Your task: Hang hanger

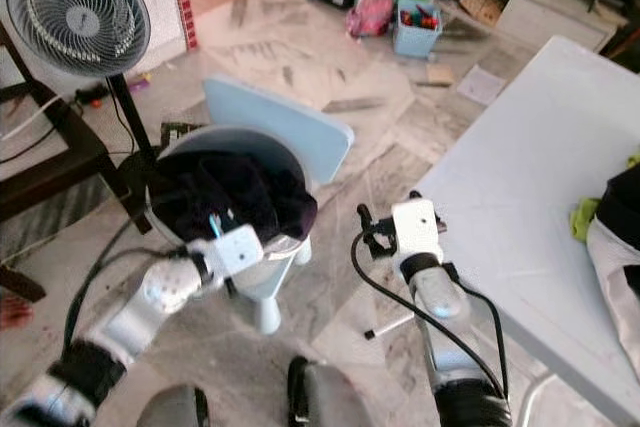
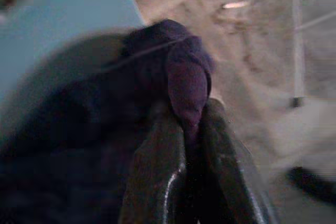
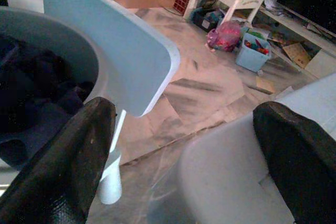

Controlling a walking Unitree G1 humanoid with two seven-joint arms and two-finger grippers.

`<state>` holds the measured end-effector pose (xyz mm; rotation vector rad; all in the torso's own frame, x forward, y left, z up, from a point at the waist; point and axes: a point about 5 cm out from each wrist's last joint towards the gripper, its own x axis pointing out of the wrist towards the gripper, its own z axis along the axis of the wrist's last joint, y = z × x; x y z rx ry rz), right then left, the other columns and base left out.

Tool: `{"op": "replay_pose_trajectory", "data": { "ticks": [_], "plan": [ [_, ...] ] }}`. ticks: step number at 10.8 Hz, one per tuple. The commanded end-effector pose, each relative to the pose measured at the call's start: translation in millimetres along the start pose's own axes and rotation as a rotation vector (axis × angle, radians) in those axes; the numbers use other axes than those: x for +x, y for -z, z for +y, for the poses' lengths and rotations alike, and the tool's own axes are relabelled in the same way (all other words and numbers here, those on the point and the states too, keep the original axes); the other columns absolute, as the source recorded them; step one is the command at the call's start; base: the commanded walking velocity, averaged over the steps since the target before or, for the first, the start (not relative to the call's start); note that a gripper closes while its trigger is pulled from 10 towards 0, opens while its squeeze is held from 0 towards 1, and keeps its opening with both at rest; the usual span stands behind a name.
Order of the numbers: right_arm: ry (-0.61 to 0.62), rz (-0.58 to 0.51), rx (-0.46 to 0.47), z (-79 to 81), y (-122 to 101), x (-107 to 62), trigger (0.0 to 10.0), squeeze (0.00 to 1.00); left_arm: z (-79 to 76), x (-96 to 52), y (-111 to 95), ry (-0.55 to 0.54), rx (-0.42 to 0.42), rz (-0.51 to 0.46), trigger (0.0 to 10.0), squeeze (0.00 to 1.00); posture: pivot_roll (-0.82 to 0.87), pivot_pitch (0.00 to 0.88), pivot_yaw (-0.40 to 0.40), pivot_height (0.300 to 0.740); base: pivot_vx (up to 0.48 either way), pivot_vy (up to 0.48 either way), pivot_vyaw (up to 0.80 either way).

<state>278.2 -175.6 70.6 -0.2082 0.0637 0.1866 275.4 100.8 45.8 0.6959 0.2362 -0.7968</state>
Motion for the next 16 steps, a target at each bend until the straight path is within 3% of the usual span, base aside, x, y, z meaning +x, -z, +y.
{"op": "replay_pose_trajectory", "data": {
  "ticks": [1, 2, 3, 4, 7, 9, 11, 12, 16],
  "plan": [
    [-0.026, 0.037, 0.015, 3.5, 8, -1.0, 10.0, 0.0, -9.3, -0.9, 0, 0.051, -0.023, 0.018, 7.1, 0.0, -0.01, 0.094, -0.097, 0.74, 0.0, 0.0, 0.0],
    [-0.032, 0.038, 0.013, 3.0, 8, -1.4, 10.0, 0.0, -13.9, -2.7, 4, 0.07, -0.054, 0.046, 10.0, 0.0, -0.01, 0.098, -0.102, 0.74, 0.0, 0.0, 0.0],
    [-0.037, 0.04, 0.01, 2.9, 8, -1.5, 10.0, 0.0, -12.2, -3.8, 5, 0.035, -0.136, 0.055, 10.0, 0.0, -0.01, 0.099, -0.104, 0.74, 0.0, 0.0, 0.0],
    [-0.044, 0.041, 0.009, 3.4, 8, -1.5, 10.0, 0.0, -13.0, -4.2, 6, 0.036, -0.187, 0.083, 10.0, 1.0, -0.01, 0.101, -0.108, 0.74, 0.0, 0.0, 0.0],
    [-0.052, 0.049, 0.009, 3.2, 9, -2.3, 10.0, 0.0, -5.6, -7.9, 7, -0.052, -0.291, 0.13, 10.0, 1.0, -0.01, 0.107, -0.11, 0.74, 0.0, 0.0, 0.0],
    [-0.061, 0.053, 0.009, 3.7, 9, -2.1, 10.0, 0.0, 4.7, -7.4, 2, -0.132, -0.433, 0.143, 10.0, 1.0, -0.01, 0.11, -0.111, 0.74, 0.0, 0.0, 0.0],
    [-0.067, 0.056, 0.01, 4.8, 10, -1.9, 10.0, 0.0, 3.3, -1.3, -5, -0.12, -0.575, 0.156, 10.0, 1.0, -0.01, 0.111, -0.112, 0.74, 0.0, 0.0, 0.0],
    [-0.069, 0.058, 0.01, 5.2, 10, -2.0, 10.0, 0.0, 1.4, 4.0, -9, -0.096, -0.623, 0.152, 10.0, 0.0, -0.01, 0.112, -0.111, 0.74, 0.0, 0.0, 0.0],
    [-0.073, 0.061, 0.015, 7.6, 10, -3.0, 10.0, 0.0, 3.6, 14.7, -11, -0.066, -0.788, 0.19, 10.0, 0.0, -0.02, 0.118, -0.106, 0.74, 0.0, 0.0, 0.0]
  ]
}}
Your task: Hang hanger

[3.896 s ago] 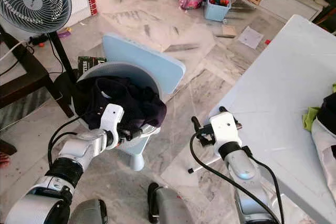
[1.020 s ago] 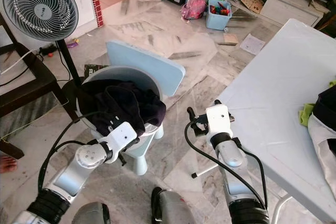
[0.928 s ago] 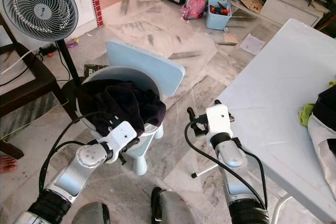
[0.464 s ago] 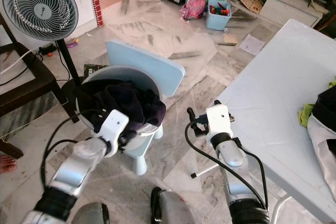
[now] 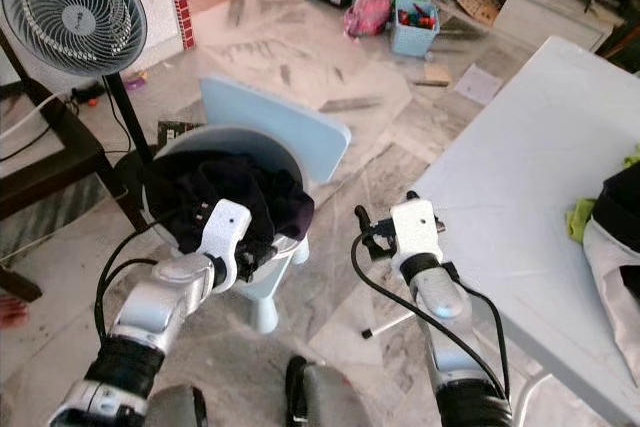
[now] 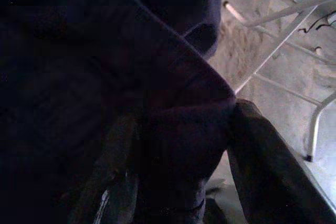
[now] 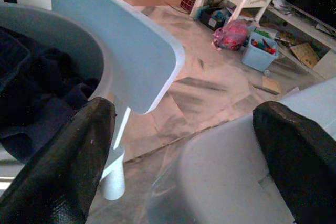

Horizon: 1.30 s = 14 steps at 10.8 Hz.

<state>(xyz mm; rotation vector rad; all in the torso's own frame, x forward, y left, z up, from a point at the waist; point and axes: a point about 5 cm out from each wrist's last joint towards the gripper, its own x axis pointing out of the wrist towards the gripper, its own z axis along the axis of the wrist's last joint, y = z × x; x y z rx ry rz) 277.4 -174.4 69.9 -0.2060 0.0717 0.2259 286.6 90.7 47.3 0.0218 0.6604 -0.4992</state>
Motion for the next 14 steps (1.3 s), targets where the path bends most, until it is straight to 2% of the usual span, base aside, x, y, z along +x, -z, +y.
{"op": "replay_pose_trajectory", "data": {
  "ticks": [1, 3, 4, 5, 6, 7, 9, 11, 14],
  "plan": [
    [-0.035, 0.058, 0.015, 6.5, 10, -2.2, 10.0, 0.0, -4.2, 1.8, -2, 0.022, -0.042, 0.013, 10.0, 0.0, -0.02, 0.118, -0.106, 0.74, 0.0, 0.0, 0.0],
    [-0.039, 0.061, 0.014, 7.1, 11, -2.8, 10.0, 0.0, -8.8, -1.0, -4, 0.033, -0.083, 0.019, 10.0, 0.0, -0.02, 0.12, -0.104, 0.74, 0.0, 0.0, 0.0],
    [-0.041, 0.064, 0.015, 7.5, 11, -2.5, 10.0, 0.0, -9.9, -3.4, 1, 0.034, -0.109, 0.032, 10.0, 0.68, -0.02, 0.12, -0.104, 0.74, 0.0, 0.0, 0.0],
    [-0.045, 0.066, 0.015, 7.9, 11, -2.2, 10.0, 0.0, -10.1, -4.2, 6, 0.037, -0.127, 0.048, 10.0, 1.0, -0.01, 0.121, -0.107, 0.74, 0.0, 0.0, 0.0],
    [-0.049, 0.069, 0.015, 8.6, 12, -1.6, 10.0, 0.0, -11.8, -5.6, 7, 0.037, -0.135, 0.058, 10.0, 1.0, -0.01, 0.12, -0.105, 0.74, 0.0, 0.0, 0.0],
    [-0.05, 0.071, 0.017, 9.1, 12, -1.3, 10.0, 0.0, -14.9, -7.6, 8, 0.046, -0.124, 0.074, 10.0, 0.0, -0.01, 0.119, -0.104, 0.74, 0.0, 0.0, 0.0],
    [-0.051, 0.075, 0.018, 9.6, 12, -0.8, 10.0, 0.0, -14.4, -10.3, 13, 0.039, -0.086, 0.098, 10.0, 0.0, -0.01, 0.117, -0.1, 0.74, 0.0, 0.0, 0.0],
    [-0.053, 0.08, 0.019, 9.4, 13, -0.2, 10.0, 0.0, -10.1, -11.3, 20, 0.024, -0.084, 0.126, 10.0, 0.0, -0.01, 0.115, -0.1, 0.74, 0.0, 0.0, 0.0],
    [-0.056, 0.082, 0.016, 9.5, 13, 0.1, 10.0, 0.0, -9.2, -9.3, 24, 0.021, -0.125, 0.139, 10.0, 0.0, -0.01, 0.111, -0.099, 0.74, 0.0, 0.0, 0.0]
  ]
}}
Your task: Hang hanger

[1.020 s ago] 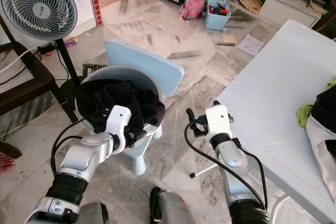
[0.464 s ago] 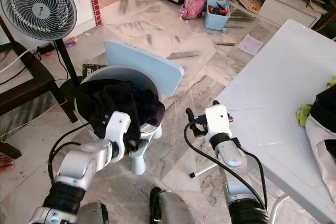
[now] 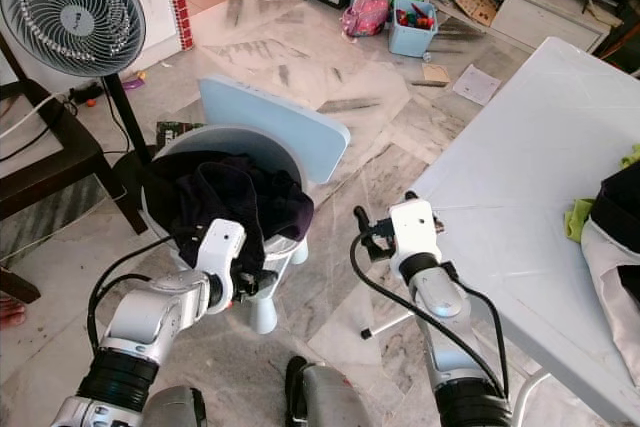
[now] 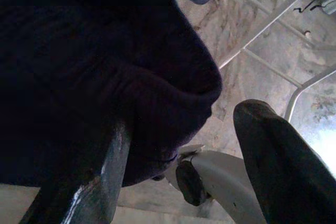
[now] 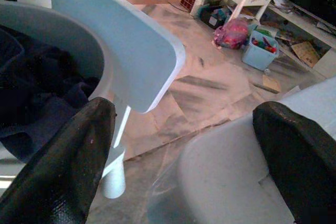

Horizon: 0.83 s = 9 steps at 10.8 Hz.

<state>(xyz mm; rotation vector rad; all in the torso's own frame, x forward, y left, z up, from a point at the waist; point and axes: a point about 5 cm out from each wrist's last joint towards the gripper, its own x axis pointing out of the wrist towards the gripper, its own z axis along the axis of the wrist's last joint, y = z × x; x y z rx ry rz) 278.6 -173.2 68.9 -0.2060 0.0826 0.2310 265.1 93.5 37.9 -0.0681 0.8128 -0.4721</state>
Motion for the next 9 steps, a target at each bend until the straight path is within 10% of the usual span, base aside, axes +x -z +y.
{"op": "replay_pose_trajectory", "data": {
  "ticks": [1, 2, 4, 9],
  "plan": [
    [-0.051, 0.073, 0.015, 8.3, 13, -0.7, 10.0, 0.0, -0.7, 2.8, 5, 0.003, -0.037, 0.02, 10.0, 0.0, -0.01, 0.109, -0.102, 0.74, 0.0, 0.0, 0.0],
    [-0.052, 0.074, 0.015, 8.6, 13, -0.6, 10.0, 0.0, 1.4, 3.8, 5, 0.0, -0.044, 0.019, 10.0, 0.0, -0.01, 0.109, -0.102, 0.74, 0.0, 0.0, 0.0],
    [-0.051, 0.074, 0.015, 8.7, 13, -0.7, 10.0, 0.0, 9.3, 7.2, 5, -0.02, -0.046, 0.017, 0.0, 0.0, -0.01, 0.109, -0.102, 0.74, 0.0, 0.0, 0.0],
    [-0.046, 0.074, 0.013, 8.1, 13, -0.6, 10.0, 0.0, 27.0, 11.8, 1, -0.079, -0.017, 0.011, 0.0, 0.0, -0.02, 0.112, -0.101, 0.74, 0.0, 0.0, 0.0]
  ]
}}
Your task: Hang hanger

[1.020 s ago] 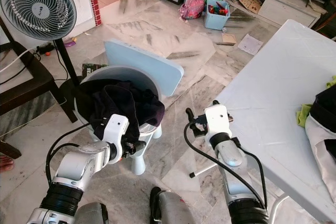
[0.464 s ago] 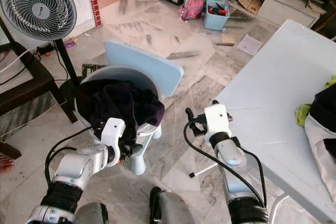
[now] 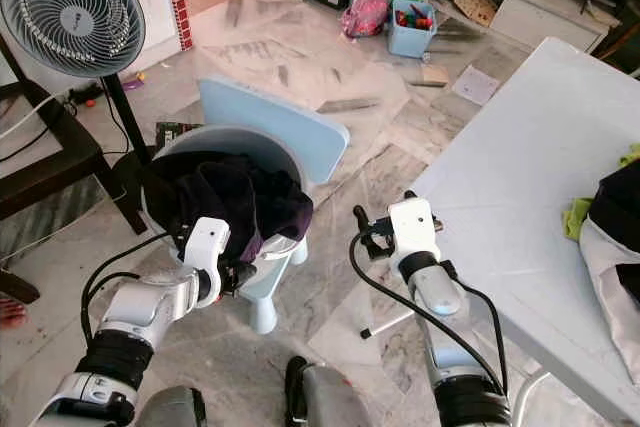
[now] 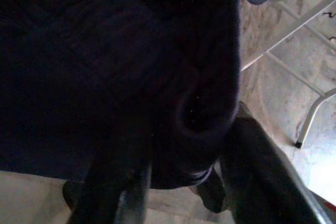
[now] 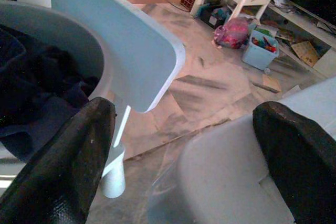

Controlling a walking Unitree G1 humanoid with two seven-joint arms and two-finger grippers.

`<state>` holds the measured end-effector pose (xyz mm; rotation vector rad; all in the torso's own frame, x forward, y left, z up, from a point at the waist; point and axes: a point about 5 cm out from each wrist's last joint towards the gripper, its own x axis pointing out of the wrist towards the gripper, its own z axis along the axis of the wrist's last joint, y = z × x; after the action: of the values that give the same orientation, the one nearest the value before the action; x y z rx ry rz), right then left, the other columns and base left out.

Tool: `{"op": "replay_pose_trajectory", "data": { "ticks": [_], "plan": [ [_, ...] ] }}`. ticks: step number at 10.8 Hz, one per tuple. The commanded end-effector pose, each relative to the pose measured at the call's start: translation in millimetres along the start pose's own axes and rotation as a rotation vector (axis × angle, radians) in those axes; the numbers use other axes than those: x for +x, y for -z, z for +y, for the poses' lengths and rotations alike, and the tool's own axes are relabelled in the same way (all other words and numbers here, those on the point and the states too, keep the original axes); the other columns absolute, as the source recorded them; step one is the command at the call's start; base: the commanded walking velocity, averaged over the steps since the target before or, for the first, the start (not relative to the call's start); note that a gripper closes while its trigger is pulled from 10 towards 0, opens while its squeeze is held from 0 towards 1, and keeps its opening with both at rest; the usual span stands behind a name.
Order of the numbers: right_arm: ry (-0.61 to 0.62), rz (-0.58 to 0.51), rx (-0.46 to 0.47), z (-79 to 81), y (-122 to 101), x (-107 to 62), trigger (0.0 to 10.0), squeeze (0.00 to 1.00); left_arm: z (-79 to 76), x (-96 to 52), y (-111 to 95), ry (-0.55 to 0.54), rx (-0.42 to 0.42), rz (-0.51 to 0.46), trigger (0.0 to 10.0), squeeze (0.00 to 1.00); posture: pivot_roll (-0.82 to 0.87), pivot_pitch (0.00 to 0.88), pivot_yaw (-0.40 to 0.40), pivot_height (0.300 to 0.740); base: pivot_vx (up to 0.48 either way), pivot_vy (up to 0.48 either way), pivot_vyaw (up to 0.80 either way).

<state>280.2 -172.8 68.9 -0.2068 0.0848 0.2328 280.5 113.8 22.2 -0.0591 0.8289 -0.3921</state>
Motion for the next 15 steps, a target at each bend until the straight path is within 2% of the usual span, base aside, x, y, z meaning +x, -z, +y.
{"op": "replay_pose_trajectory", "data": {
  "ticks": [1, 12, 15],
  "plan": [
    [-0.043, 0.071, 0.014, 7.7, 12.9, -2.1, 10.0, 0.0, -0.8, 1.4, -1.2, -0.005, 0.011, 0.0, 0.0, 0.0, -0.02, 0.115, -0.101, 0.74, 0.0, 0.0, 0.0],
    [-0.067, 0.071, 0.018, 8.7, 13.0, -0.9, 10.0, 0.0, 0.5, 6.1, -3.4, -0.006, 0.029, -0.031, 0.0, 0.0, -0.02, 0.109, -0.102, 0.74, 0.0, 0.0, 0.0],
    [-0.068, 0.075, 0.018, 9.9, 14.3, 1.2, 10.0, 0.0, 4.1, 5.8, -8.7, -0.04, 0.079, -0.079, 0.0, 0.0, -0.02, 0.093, -0.1, 0.74, 0.0, 0.0, 0.0]
  ]
}}
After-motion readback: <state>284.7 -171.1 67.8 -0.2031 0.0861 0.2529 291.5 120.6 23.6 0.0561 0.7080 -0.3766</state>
